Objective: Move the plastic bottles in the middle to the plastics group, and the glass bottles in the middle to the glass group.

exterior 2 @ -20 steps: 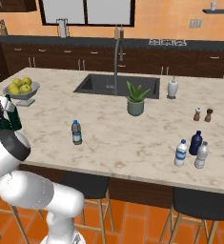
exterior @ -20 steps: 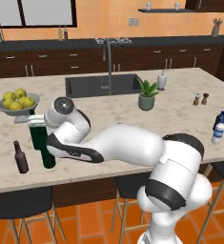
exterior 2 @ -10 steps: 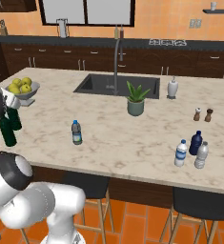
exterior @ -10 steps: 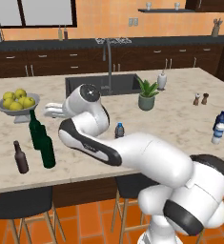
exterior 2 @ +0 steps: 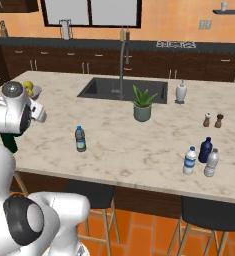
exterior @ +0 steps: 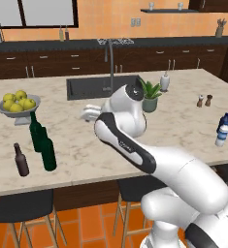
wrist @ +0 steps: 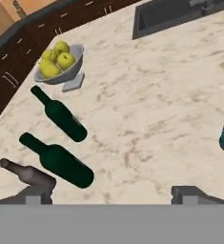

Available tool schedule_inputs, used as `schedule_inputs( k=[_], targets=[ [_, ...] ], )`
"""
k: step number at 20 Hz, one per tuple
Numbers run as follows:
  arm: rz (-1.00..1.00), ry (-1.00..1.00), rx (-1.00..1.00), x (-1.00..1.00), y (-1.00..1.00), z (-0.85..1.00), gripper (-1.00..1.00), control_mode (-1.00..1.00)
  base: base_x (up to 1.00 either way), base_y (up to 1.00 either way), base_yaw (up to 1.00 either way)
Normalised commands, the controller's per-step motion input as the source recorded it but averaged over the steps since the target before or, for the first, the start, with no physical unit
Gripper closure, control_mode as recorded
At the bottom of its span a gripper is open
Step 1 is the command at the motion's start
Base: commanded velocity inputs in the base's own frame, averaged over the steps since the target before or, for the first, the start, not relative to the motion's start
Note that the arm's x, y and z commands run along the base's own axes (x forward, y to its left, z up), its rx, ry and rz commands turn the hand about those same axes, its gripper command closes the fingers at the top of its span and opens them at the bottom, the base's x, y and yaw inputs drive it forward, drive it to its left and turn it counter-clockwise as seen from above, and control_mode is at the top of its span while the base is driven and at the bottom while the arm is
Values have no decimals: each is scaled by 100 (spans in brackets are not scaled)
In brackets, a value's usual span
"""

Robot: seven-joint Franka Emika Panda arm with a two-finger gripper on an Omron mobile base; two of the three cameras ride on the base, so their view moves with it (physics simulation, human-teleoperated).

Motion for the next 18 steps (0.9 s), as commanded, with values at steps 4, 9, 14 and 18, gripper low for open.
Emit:
schedule_inputs(
  k=[4,9,14,18],
  targets=[
    [-6,29,-4,0,-95,4,-100,-100,0,0,0],
    [-18,30,-18,1,-76,-3,-100,-100,0,0,0],
    [-17,6,-31,10,-48,-16,-100,-100,0,0,0],
    [-10,-1,-29,31,-32,-27,-100,-100,0,0,0]
  ],
)
